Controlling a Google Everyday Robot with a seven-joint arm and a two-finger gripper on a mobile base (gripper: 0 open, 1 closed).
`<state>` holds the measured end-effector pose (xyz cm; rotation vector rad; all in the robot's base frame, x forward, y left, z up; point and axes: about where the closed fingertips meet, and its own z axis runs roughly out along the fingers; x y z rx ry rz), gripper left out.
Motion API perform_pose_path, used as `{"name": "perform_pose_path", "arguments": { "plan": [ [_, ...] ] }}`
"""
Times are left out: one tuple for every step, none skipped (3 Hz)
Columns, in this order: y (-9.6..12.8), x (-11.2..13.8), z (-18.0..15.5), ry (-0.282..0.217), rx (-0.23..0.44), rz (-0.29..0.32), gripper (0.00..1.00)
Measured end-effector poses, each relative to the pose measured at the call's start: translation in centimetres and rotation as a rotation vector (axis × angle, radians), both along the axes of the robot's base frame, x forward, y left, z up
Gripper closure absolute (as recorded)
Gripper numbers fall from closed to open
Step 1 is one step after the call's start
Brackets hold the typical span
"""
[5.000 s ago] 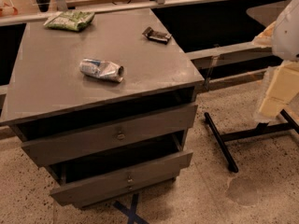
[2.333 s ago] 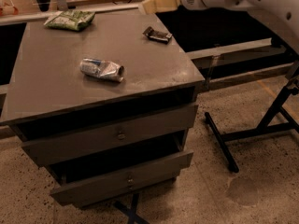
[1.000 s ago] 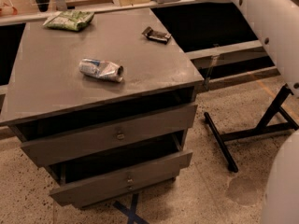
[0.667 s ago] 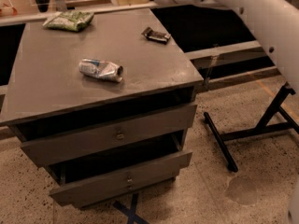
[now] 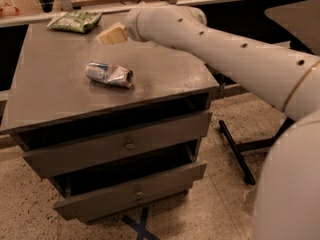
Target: Move green jalapeno chip bag near redbull can
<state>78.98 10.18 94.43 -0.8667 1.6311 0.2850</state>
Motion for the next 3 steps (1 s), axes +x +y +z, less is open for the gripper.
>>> {"name": "perform_pose_path", "arguments": {
  "plan": [
    [3.7, 2.2, 0.0, -0.141, -0.054, -0.009, 0.0],
    [3.1, 6.1, 2.3, -0.304, -0.059, -0.052, 0.0],
    [-1.6, 10.0, 3.5, -0.436, -0.14, -0.137, 0.0]
  ]
}}
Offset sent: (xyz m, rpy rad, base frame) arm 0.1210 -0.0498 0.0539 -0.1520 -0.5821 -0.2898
